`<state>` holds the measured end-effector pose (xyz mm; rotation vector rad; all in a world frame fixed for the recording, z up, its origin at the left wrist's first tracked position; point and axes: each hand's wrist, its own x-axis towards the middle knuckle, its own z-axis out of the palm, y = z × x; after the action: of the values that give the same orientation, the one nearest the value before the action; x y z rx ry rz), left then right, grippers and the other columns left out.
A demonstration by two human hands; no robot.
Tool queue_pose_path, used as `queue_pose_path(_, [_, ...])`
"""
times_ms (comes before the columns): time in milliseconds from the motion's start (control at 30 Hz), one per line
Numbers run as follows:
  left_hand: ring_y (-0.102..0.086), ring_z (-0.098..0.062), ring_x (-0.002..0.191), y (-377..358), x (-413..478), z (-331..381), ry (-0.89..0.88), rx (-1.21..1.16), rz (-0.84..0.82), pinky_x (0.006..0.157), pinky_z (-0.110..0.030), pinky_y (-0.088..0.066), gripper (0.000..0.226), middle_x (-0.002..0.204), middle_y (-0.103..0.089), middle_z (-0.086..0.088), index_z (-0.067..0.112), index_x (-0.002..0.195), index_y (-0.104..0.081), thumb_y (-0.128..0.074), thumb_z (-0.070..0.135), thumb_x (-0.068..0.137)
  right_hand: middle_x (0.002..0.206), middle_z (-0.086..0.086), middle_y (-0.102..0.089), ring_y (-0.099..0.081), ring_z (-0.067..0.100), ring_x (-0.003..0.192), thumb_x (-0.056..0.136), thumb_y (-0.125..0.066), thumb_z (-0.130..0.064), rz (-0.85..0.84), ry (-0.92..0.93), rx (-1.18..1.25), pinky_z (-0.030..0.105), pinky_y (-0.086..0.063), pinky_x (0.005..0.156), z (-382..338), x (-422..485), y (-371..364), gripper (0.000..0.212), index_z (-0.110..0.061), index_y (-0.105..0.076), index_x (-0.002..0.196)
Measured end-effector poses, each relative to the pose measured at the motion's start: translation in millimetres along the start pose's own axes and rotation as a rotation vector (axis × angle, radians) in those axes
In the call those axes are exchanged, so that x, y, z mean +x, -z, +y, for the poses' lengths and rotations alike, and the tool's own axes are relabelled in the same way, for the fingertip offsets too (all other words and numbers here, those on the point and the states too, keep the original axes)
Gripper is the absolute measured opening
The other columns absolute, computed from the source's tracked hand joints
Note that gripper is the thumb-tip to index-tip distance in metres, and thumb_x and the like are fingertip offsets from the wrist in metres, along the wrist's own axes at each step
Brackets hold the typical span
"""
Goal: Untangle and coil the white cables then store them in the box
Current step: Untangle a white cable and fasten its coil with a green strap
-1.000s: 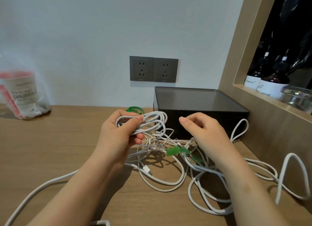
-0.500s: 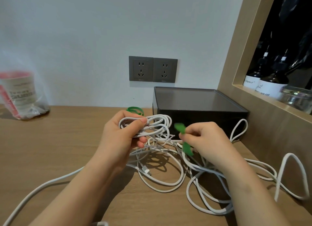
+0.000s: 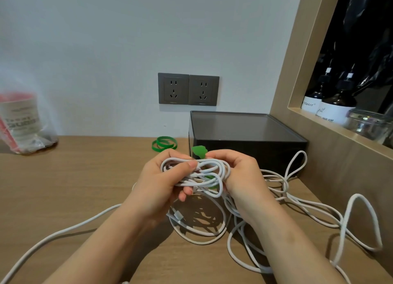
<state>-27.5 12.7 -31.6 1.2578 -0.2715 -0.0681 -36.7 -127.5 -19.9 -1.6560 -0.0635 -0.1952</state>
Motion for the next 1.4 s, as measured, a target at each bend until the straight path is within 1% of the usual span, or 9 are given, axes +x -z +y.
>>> queue_pose_path(333, [-0.052, -0.013, 0.041, 3.6, 0.2, -4.0, -0.026, 0.062, 0.102, 0.037, -0.017, -0.041, 0.005, 0.061, -0.063, -0.012, 0.005, 0.083, -0.059, -0.062, 0.008, 0.085, 0.059, -0.018, -0.066, -0.064, -0.003, 0.060, 0.087, -0.059, -0.006, -0.118, -0.003, -0.127, 0.010, -0.048, 0.052, -0.8, -3.2, -1.9, 0.036, -0.036, -0.064, 0.067])
queue_pose_path(567, [-0.049, -0.011, 0.038, -3.8, 2.4, -3.2, -0.039, -0.001, 0.208, 0.035, -0.017, -0.040, 0.008, 0.056, -0.061, -0.009, 0.006, 0.078, -0.059, -0.061, 0.004, 0.085, 0.069, -0.010, -0.068, -0.067, 0.011, 0.072, 0.088, -0.061, -0.014, -0.096, -0.045, -0.085, 0.019, -0.055, 0.061, 4.0, -1.4, -9.7, 0.023, -0.034, -0.063, 0.077])
queue_pose_path(667, [-0.046, -0.007, 0.034, -1.9, 8.0, -0.8, -0.011, -0.152, 0.327, 0.032, -0.014, -0.037, 0.011, 0.049, -0.058, -0.004, 0.006, 0.076, -0.057, -0.058, 0.001, 0.086, 0.076, 0.002, -0.070, -0.065, 0.015, 0.067, 0.090, -0.058, -0.012, -0.201, -0.112, 0.093, 0.023, -0.052, 0.057, 6.4, -1.8, -11.7, 0.012, -0.016, -0.057, 0.102])
queue_pose_path(767, [-0.044, -0.004, 0.033, 3.2, 12.6, 1.2, 0.053, -0.289, 0.393, 0.031, -0.011, -0.034, 0.012, 0.047, -0.055, -0.001, 0.007, 0.078, -0.056, -0.056, 0.002, 0.088, 0.073, 0.004, -0.067, -0.063, 0.014, 0.065, 0.091, -0.052, -0.002, -0.261, -0.147, 0.122, 0.027, -0.053, 0.061, 7.8, -3.4, -14.1, 0.012, -0.013, -0.051, 0.097])
queue_pose_path(900, [-0.043, -0.002, 0.032, 7.1, 15.3, 0.9, 0.172, -0.411, 0.373, 0.030, -0.008, -0.033, 0.008, 0.048, -0.053, 0.001, 0.009, 0.082, -0.057, -0.056, 0.008, 0.090, 0.087, -0.001, -0.066, -0.064, 0.008, 0.074, 0.091, -0.048, 0.000, -0.187, 0.025, -0.178, 0.024, -0.056, 0.066, 12.1, -7.0, -17.4, 0.022, -0.021, -0.048, 0.084])
queue_pose_path(1000, [-0.042, -0.002, 0.030, 10.8, 17.3, 1.3, 0.250, -0.510, 0.352, 0.028, -0.007, -0.031, 0.004, 0.044, -0.050, 0.002, 0.009, 0.087, -0.056, -0.055, 0.010, 0.090, 0.084, -0.007, -0.061, -0.059, 0.009, 0.083, 0.088, -0.053, -0.007, -0.074, 0.418, -0.604, 0.030, -0.055, 0.070, 21.3, -7.0, -18.3, 0.026, -0.027, -0.045, 0.075])
queue_pose_path(1100, [-0.042, -0.002, 0.029, 14.4, 17.4, 3.1, 0.316, -0.576, 0.346, 0.028, -0.007, -0.030, 0.008, 0.043, -0.049, 0.001, 0.006, 0.085, -0.058, -0.056, 0.012, 0.090, 0.090, -0.006, -0.062, -0.057, 0.007, 0.085, 0.082, -0.057, -0.008, 0.011, 0.787, -0.795, 0.023, -0.053, 0.065, 25.5, -2.5, -15.2, 0.017, -0.023, -0.061, 0.089])
queue_pose_path(1267, [-0.044, -0.003, 0.030, 13.1, 15.5, 4.9, 0.406, -0.656, 0.362, 0.028, -0.008, -0.032, 0.013, 0.046, -0.053, -0.003, 0.002, 0.079, -0.061, -0.058, 0.010, 0.088, 0.088, 0.004, -0.050, -0.045, 0.014, 0.076, 0.072, -0.069, 0.003, 0.055, 0.902, -0.965, 0.025, -0.045, 0.045, 20.9, -2.6, -9.2, 0.042, -0.022, -0.067, 0.106])
queue_pose_path(1400, [-0.043, -0.003, 0.029, 12.0, 15.2, 4.8, 0.441, -0.640, 0.347, 0.027, -0.007, -0.031, 0.013, 0.047, -0.053, -0.004, 0.001, 0.078, -0.061, -0.057, 0.008, 0.087, 0.078, 0.001, -0.042, -0.033, 0.011, 0.070, 0.077, -0.065, -0.013, 0.031, 0.954, -1.064, 0.022, -0.028, 0.042, 18.8, -2.7, -15.2, 0.024, -0.025, -0.070, 0.097])
